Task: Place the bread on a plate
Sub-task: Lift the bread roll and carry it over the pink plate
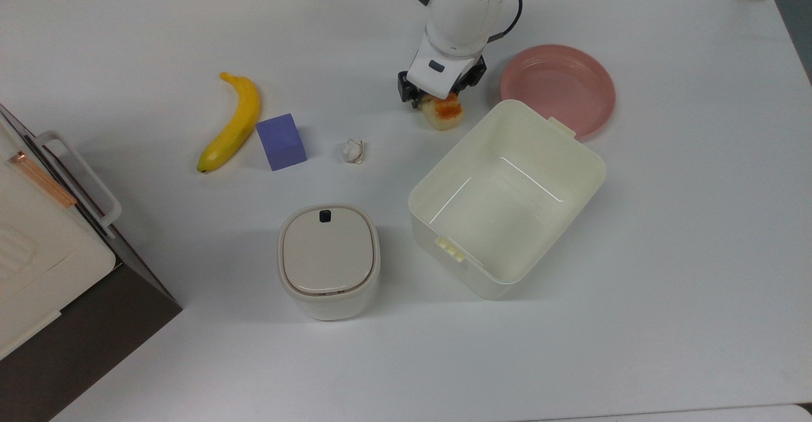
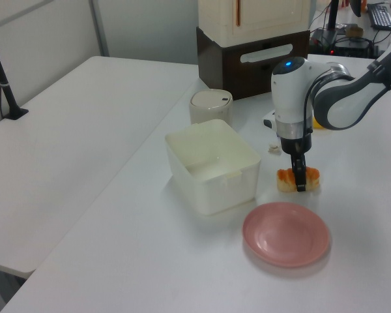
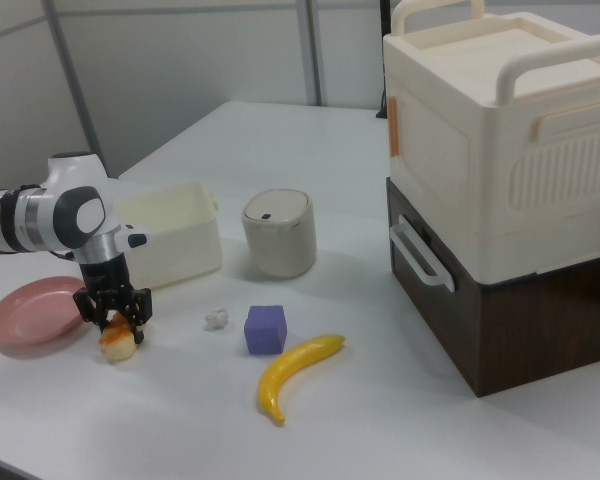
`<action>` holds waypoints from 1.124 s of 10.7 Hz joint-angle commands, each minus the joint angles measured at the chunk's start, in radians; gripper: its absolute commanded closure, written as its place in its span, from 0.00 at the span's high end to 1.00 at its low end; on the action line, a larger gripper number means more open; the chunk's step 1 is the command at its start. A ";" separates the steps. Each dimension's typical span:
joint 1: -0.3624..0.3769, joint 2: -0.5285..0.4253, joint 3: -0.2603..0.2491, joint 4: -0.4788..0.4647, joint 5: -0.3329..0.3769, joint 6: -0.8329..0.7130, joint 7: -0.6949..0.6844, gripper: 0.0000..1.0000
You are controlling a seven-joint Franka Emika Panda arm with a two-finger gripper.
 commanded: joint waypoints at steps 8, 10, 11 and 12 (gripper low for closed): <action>0.010 0.007 0.212 0.166 -0.013 -0.054 0.368 0.21; 0.013 0.038 0.263 0.224 -0.026 -0.054 0.418 0.30; 0.013 0.061 0.290 0.246 -0.055 -0.054 0.451 0.43; 0.013 0.081 0.297 0.250 -0.091 -0.053 0.503 0.69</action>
